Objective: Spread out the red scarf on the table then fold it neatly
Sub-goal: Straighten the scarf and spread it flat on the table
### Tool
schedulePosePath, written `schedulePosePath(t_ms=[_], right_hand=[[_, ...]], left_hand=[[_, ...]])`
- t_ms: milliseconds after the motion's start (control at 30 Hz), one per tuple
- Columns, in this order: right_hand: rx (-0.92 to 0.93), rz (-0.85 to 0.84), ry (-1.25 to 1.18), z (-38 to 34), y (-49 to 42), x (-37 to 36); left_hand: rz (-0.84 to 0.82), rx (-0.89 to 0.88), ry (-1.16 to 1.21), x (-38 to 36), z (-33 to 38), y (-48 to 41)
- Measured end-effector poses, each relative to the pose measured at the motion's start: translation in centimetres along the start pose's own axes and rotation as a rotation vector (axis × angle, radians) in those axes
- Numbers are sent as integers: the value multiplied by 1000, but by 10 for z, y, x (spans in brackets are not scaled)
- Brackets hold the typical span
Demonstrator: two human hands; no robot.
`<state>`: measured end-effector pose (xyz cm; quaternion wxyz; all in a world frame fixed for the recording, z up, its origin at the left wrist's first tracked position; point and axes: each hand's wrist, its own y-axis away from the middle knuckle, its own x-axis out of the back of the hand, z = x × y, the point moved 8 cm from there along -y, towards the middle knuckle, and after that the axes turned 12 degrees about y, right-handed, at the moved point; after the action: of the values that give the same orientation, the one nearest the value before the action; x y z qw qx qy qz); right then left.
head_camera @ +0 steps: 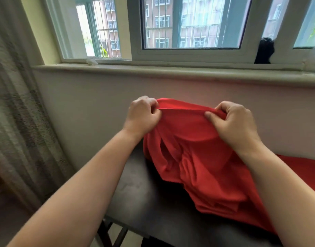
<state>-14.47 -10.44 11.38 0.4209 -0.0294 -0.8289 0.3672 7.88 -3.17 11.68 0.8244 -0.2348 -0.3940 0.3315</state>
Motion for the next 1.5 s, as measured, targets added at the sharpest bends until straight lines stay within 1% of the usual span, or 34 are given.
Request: schedulePosePath(t_ms=[67, 100, 167, 267, 333, 400, 433, 500, 533, 567, 600, 667, 700, 767, 933, 1033, 1133, 1300, 1367, 1400, 1500], right_hand=[[9, -113, 57, -3, 4, -14], [10, -136, 54, -5, 6, -16], [22, -113, 3, -10, 6, -13], [22, -62, -95, -17, 5, -7], [17, -58, -149, -19, 5, -6], [17, -41, -191, -20, 5, -6], [16, -26, -204, -21, 5, -5], [22, -10, -221, -23, 6, -3], [31, -17, -225, -25, 6, -3], [42, -27, -226, -27, 6, -4], [50, -32, -227, -28, 6, -4], [52, -17, -234, -28, 6, -1], [49, -1, -234, -27, 6, 1], [39, 25, -229, -23, 5, 7], [35, 39, -238, -18, 6, 11], [42, 27, -241, -20, 4, 10], [42, 14, -243, -18, 3, 7], [26, 16, -206, -15, 2, 8], [13, 22, -187, -13, 2, 8], [5, 25, -176, -12, 2, 8], [-18, 37, -146, -8, 1, 9]], left_hand=[[1, 103, 165, 3, -6, 5], [10, 106, 192, 6, -5, 7], [31, 34, 145, 11, -1, 13], [9, -51, 69, 12, 1, 19], [21, -14, 114, 13, -2, 21], [58, 32, 93, 16, -7, 24], [40, 49, 30, 15, -11, 25], [-129, 80, -149, 1, -20, 29], [-209, 74, -171, -8, -20, 33], [-241, 41, -134, -15, -16, 37], [-226, 5, -72, -19, -9, 40], [-112, 2, 40, -18, 0, 43], [-61, 47, 82, -17, -4, 42], [-39, 184, 176, -20, -19, 42], [-173, 419, 508, -38, -37, 53], [-361, 514, 750, -56, -31, 63], [-501, 455, 757, -60, -21, 67], [-513, 379, 804, -55, -13, 64], [-475, 310, 805, -53, -7, 63], [-437, 248, 775, -50, -5, 62], [-289, -19, 542, -37, 3, 60]])
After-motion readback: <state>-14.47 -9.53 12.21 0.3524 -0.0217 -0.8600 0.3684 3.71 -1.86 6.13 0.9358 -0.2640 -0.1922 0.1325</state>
